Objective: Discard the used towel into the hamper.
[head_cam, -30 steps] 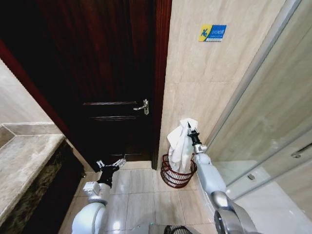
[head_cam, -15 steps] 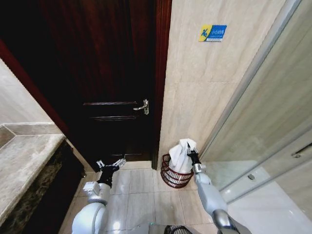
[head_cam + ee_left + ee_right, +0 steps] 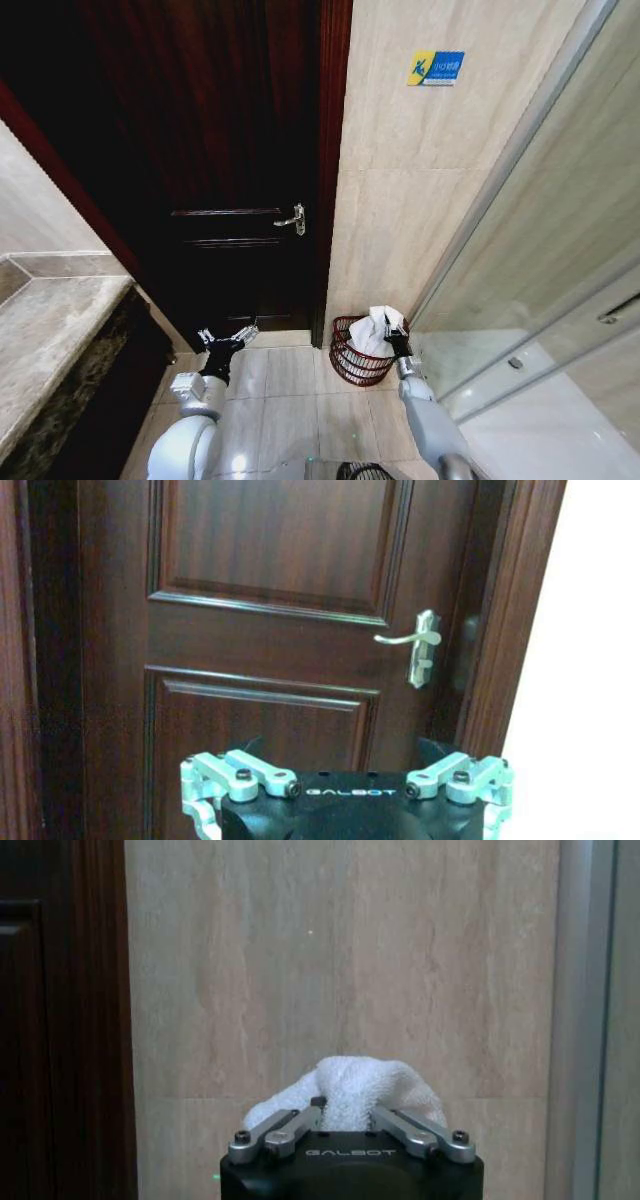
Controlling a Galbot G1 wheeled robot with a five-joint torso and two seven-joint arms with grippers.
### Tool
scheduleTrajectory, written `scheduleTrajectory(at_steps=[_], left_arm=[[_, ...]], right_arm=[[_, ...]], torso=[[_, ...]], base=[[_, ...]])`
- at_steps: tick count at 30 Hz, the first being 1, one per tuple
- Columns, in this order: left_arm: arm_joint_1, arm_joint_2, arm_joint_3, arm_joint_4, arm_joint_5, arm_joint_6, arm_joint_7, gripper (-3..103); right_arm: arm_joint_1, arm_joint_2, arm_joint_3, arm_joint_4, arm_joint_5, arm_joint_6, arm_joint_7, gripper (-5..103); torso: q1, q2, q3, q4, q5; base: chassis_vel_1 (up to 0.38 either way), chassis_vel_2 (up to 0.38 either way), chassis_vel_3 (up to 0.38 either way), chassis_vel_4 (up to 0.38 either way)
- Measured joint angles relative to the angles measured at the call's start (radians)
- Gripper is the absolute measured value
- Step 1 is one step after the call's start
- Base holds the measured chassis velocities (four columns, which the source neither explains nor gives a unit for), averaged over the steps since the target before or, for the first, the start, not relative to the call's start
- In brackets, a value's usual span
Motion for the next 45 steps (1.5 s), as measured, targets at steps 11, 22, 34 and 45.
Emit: scheduleTrajectory(at_steps=[11, 22, 34, 45], left_arm=[[0.0, 0.0, 0.0, 0.0, 0.0, 0.0, 0.0, 100], [0.0, 0.0, 0.0, 0.0, 0.0, 0.0, 0.0, 100], [0.0, 0.0, 0.0, 0.0, 0.0, 0.0, 0.0, 100], [0.0, 0.0, 0.0, 0.0, 0.0, 0.0, 0.0, 100]], right_arm=[[-0.04, -0.009, -0.02, -0.014, 0.046, -0.022, 0.002, 8], [-0.02, -0.034, 0.011, -0.038, 0.019, -0.246, -0.077, 8], [0.013, -0.064, 0.01, -0.029, -0.094, -0.541, -0.095, 8], [0.067, -0.047, 0.025, -0.077, -0.162, -0.571, -0.064, 8]], torso=[[0.002, 0.0, 0.0, 0.0, 0.0002], [0.0, 0.0, 0.0, -0.0002, 0.0002], [0.0, 0.0, 0.0, -0.0002, -0.0001], [0.0, 0.0, 0.0, 0.0002, 0.0]], base=[[-0.097, 0.115, 0.097, -0.102], [0.014, -0.009, -0.003, 0.013], [0.0, 0.0, 0.0, 0.0], [0.0, 0.0, 0.0, 0.0]])
